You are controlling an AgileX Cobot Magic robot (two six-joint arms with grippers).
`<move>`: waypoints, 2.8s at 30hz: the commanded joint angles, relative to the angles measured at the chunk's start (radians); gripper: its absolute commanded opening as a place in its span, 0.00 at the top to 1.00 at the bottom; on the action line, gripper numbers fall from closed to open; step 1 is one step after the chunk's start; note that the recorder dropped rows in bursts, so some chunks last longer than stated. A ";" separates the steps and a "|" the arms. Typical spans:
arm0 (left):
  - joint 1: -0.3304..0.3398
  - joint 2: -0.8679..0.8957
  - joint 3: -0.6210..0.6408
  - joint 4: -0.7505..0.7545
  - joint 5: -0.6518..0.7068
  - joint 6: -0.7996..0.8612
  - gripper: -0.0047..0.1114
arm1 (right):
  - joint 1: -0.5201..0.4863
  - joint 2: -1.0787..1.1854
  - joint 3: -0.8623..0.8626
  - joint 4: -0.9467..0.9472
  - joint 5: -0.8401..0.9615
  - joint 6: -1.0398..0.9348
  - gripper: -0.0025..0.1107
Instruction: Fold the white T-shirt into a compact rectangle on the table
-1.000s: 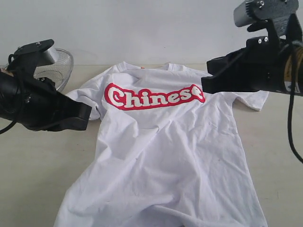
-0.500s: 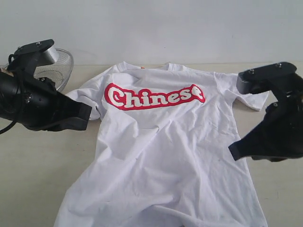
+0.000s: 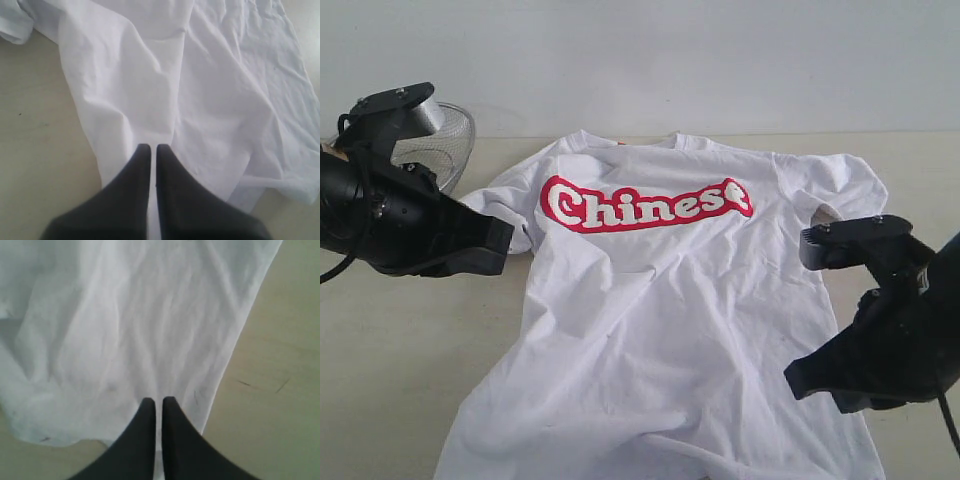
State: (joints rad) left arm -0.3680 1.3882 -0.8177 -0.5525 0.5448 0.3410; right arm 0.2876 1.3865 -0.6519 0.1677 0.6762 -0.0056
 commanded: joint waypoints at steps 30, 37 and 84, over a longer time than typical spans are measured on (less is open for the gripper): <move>-0.004 -0.007 0.002 -0.011 -0.260 0.005 0.92 | 0.001 0.194 0.117 0.055 -0.223 -0.001 0.98; -0.004 -0.007 0.002 -0.007 -0.197 0.007 0.92 | 0.001 0.255 0.117 0.041 -0.223 -0.001 0.98; -0.004 -0.055 0.003 0.291 0.068 -0.169 0.92 | -0.029 -0.129 0.030 0.163 -0.031 -0.012 0.98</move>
State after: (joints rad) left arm -0.3680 1.3393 -0.8177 -0.2683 0.6045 0.1839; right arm 0.1826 1.2949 -0.6018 0.1863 0.6244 0.0836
